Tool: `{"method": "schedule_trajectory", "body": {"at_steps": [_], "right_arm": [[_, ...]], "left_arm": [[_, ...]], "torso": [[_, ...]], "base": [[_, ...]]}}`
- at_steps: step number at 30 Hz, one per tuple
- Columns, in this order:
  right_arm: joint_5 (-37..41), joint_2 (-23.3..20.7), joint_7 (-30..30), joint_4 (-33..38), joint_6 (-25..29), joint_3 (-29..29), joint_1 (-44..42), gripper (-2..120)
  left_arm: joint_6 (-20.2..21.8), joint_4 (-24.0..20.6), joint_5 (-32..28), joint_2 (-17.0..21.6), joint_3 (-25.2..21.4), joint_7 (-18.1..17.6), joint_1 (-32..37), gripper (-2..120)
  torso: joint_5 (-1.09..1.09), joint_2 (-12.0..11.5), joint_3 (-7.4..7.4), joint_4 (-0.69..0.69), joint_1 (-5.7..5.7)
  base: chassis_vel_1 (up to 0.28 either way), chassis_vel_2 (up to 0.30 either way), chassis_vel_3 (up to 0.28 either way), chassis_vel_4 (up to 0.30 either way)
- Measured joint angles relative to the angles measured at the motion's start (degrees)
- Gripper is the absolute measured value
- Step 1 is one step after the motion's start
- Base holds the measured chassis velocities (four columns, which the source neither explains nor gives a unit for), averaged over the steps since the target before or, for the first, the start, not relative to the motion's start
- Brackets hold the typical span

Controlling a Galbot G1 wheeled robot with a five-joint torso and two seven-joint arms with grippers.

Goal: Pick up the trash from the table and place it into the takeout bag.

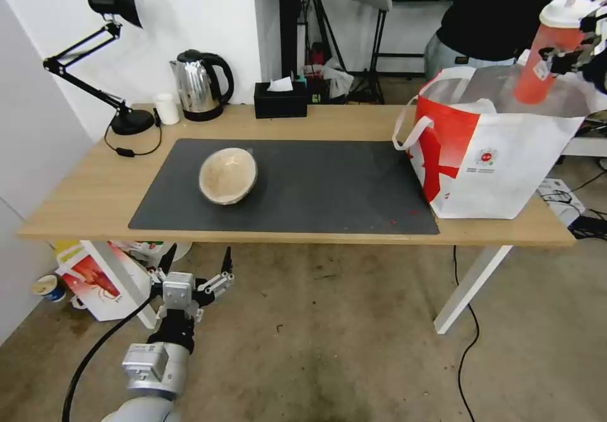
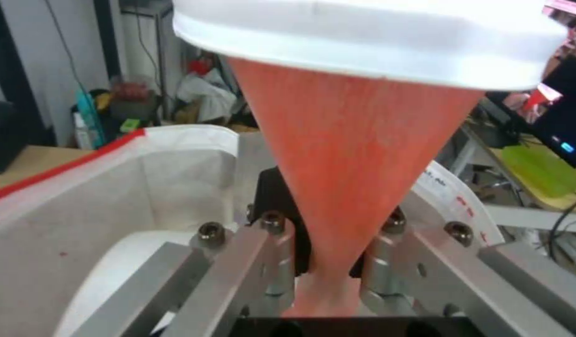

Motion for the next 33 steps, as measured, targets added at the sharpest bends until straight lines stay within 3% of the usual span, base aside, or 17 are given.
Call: {"method": "schedule_trajectory", "body": {"at_steps": [16,19,22,24,26,33], "right_arm": [[-2.0,1.7,0.5,-1.2,-0.2,-1.9,-0.8,10],[-2.0,1.9,1.0,-1.0,-0.6,-2.1,-0.7,24],[-2.0,2.0,1.1,-1.0,-0.8,-2.1,-0.7,28],[-1.8,2.1,1.1,-1.0,-1.4,-2.2,-0.6,44],[-1.7,2.1,1.1,-1.0,-1.5,-2.2,-0.6,46],[-0.6,2.3,0.7,-0.8,-3.0,-2.1,-0.4,77]], "left_arm": [[0.0,0.0,0.0,0.0,0.0,0.0,0.0,100],[0.0,0.0,0.0,0.0,0.0,0.0,0.0,100],[0.0,0.0,0.0,0.0,0.0,0.0,0.0,100],[0.0,0.0,0.0,0.0,0.0,0.0,0.0,100],[0.0,0.0,0.0,0.0,0.0,0.0,0.0,100],[0.0,0.0,0.0,0.0,0.0,0.0,0.0,100]], "torso": [[0.00,0.0,0.00,0.00,0.01],[0.00,0.0,0.00,0.00,0.01],[0.00,0.0,0.00,0.00,0.01],[0.00,0.0,0.00,0.00,0.01],[0.00,0.0,0.00,0.00,0.01],[-0.01,0.0,0.00,0.00,0.01]], "base": [[0.000,0.000,0.000,0.000],[0.000,0.000,0.000,0.000],[0.000,0.000,0.000,0.000],[0.000,0.000,0.000,0.000],[0.000,0.000,0.000,0.000],[0.000,0.000,0.000,0.000]]}}
